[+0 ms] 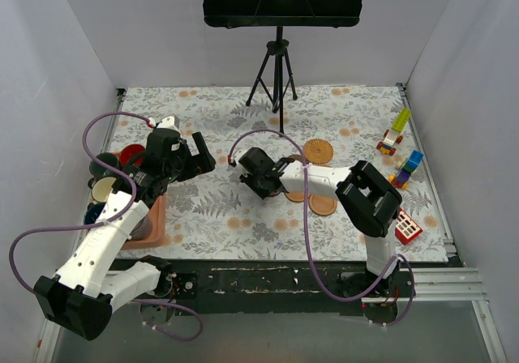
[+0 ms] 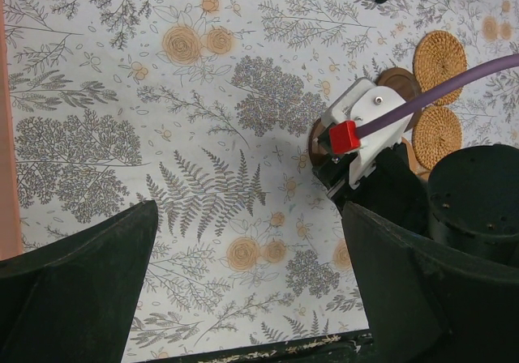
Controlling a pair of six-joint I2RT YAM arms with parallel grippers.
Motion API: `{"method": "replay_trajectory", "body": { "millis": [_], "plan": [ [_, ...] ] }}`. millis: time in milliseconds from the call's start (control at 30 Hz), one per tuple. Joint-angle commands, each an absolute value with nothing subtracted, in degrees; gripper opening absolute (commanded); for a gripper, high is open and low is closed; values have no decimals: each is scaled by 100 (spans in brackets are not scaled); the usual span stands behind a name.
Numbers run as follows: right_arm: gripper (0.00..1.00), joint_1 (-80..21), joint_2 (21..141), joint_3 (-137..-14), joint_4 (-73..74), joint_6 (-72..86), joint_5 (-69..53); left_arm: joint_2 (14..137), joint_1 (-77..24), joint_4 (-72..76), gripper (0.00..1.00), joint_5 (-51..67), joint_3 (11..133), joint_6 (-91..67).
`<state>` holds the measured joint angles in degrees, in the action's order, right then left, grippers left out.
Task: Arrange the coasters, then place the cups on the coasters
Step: Move the coaster to the center of the board.
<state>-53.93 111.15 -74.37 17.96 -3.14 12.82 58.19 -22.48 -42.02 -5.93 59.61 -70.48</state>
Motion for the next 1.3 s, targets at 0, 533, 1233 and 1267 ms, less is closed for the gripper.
{"method": "replay_trajectory", "body": {
  "millis": [0,533,1233,1267],
  "plan": [
    [32,-5265,11311,-7611,1872,-352,1301,5775,-2259,-4254,98,-703,6012,-7005],
    [32,-5107,11478,-7787,1881,-396,1292,5810,-2259,-4254,98,-738,6029,-7005],
    [32,-4931,11382,-7646,1890,-193,1468,5853,-2259,-4245,98,-791,6029,-6996],
    [32,-4931,11382,-7638,1881,-193,1450,5862,-2259,-4245,98,-791,6038,-7005]
  ]
}}
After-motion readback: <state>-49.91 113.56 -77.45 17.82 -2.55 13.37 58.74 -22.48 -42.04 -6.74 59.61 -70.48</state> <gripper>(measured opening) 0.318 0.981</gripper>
